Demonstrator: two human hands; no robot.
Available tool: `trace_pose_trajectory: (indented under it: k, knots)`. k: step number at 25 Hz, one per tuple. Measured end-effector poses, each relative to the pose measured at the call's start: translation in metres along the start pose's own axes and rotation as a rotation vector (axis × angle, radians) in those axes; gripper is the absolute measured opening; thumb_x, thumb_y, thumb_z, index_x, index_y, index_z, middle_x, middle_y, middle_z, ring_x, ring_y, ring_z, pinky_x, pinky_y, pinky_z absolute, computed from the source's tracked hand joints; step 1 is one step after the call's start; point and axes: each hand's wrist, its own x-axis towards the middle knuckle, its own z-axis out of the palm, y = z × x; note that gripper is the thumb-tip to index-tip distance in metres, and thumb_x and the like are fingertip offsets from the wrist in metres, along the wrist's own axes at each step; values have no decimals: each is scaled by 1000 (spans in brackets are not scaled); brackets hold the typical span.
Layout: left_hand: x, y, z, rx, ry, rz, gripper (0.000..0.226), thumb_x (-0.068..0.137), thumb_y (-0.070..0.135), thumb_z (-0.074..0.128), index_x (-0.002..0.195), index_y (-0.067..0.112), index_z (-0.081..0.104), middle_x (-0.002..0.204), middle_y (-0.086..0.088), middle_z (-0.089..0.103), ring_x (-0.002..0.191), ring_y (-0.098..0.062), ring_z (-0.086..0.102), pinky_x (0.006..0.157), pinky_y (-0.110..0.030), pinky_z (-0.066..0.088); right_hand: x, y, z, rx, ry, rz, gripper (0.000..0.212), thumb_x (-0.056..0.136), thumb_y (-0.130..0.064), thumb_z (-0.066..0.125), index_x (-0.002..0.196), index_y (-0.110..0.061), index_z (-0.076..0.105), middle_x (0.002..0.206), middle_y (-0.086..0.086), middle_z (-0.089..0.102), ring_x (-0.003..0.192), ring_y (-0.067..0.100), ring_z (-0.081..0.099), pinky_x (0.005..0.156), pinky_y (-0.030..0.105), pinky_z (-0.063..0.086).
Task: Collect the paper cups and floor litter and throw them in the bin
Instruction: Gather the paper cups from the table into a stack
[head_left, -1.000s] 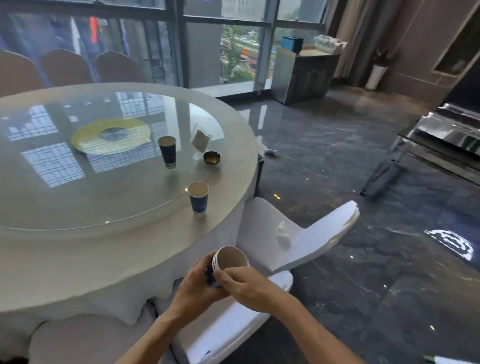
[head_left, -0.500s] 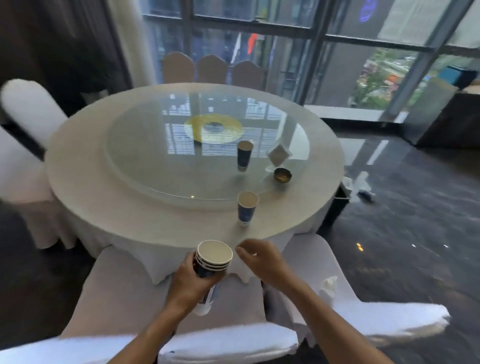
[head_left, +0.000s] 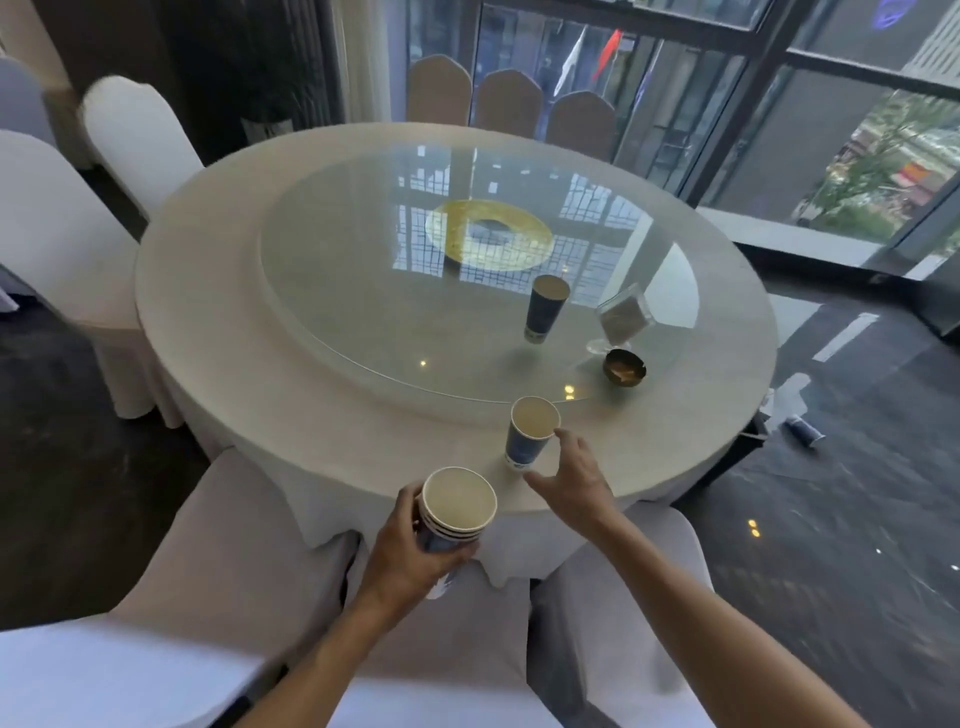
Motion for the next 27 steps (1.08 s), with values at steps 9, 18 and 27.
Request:
trace_pose_trajectory:
  k: [9, 18, 27]
  knots:
    - [4, -29, 18, 6, 41, -126, 94, 55, 52, 90, 138, 29, 54, 126, 10, 55, 121, -6, 58, 87, -3, 48, 118, 18, 39, -224, -18, 10, 104, 79, -42, 80, 161, -18, 20, 169, 16, 14, 155, 38, 15, 122, 52, 27]
    - [23, -26, 36, 121, -24, -218, 70, 67, 30, 96, 127, 29, 58, 120, 13, 61, 113, 6, 59, 79, -1, 47, 134, 34, 29, -102, -165, -20, 89, 81, -35, 79, 156, -19, 35, 144, 11, 43, 131, 33, 48, 104, 43, 45]
    - [45, -6, 70, 211, -46, -163, 85, 60, 56, 91, 134, 35, 56, 120, 13, 59, 108, -6, 61, 80, -12, 48, 71, 47, -44, 411, -29, 92, 71, 79, -45, 74, 145, -31, 51, 136, -3, 55, 122, 17, 55, 108, 48, 49]
